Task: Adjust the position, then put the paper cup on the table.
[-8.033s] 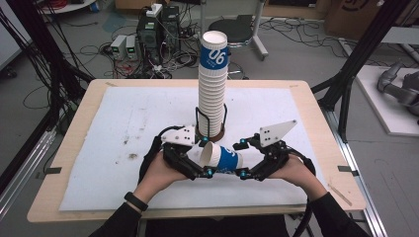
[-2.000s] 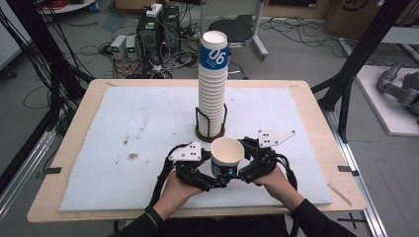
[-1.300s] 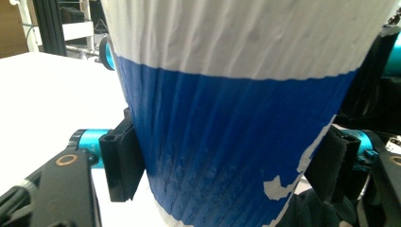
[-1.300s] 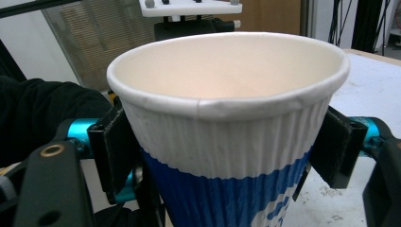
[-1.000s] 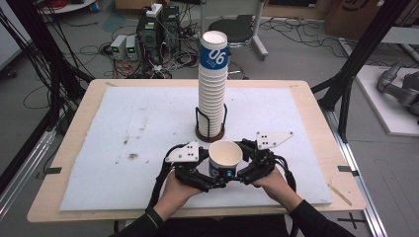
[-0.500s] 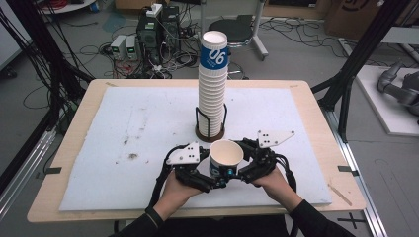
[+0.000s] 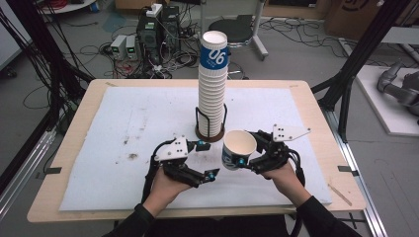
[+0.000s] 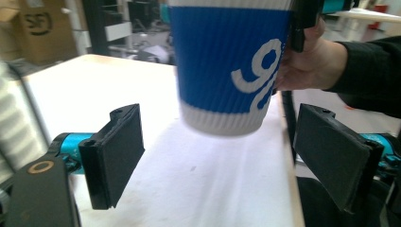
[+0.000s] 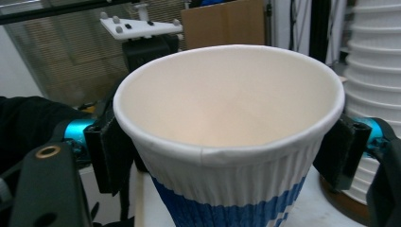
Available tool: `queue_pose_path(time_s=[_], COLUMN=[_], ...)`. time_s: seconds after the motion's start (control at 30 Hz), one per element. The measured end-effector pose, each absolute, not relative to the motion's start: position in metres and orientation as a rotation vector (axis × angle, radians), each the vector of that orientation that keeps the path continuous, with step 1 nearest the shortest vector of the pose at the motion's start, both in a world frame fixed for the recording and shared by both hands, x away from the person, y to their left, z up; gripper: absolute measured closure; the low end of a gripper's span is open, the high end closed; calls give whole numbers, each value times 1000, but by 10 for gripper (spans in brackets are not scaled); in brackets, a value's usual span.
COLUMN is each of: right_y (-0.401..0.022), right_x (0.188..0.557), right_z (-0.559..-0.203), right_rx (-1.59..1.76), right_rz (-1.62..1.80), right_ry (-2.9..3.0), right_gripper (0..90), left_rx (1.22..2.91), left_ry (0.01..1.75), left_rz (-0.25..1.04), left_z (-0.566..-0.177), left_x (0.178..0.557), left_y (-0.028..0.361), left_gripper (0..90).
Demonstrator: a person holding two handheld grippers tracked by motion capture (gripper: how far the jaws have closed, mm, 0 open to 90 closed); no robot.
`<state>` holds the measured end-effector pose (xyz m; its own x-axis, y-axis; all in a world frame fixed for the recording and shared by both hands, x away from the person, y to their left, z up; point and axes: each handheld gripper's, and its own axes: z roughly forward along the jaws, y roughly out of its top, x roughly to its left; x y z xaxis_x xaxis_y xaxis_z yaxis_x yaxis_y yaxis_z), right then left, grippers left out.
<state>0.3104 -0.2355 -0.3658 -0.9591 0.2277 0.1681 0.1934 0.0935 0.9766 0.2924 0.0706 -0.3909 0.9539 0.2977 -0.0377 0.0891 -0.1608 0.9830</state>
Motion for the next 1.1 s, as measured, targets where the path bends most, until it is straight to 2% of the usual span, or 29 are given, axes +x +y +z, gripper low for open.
queue_pose_path(time_s=[0.37,0.6,1.1], right_y=[-259,-270,-280], right_x=[317,316,314], right_z=[-363,-362,-359], right_rx=[522,533,541], right_rz=[1973,1940,1920], right_ry=[2241,2210,2193], right_gripper=[201,201,201], left_rx=[1719,1649,1658], left_ry=[418,486,466], left_rz=[389,441,448], left_z=[-378,-372,-375], left_x=[295,296,296], left_y=[135,167,155], left_gripper=[168,168,168])
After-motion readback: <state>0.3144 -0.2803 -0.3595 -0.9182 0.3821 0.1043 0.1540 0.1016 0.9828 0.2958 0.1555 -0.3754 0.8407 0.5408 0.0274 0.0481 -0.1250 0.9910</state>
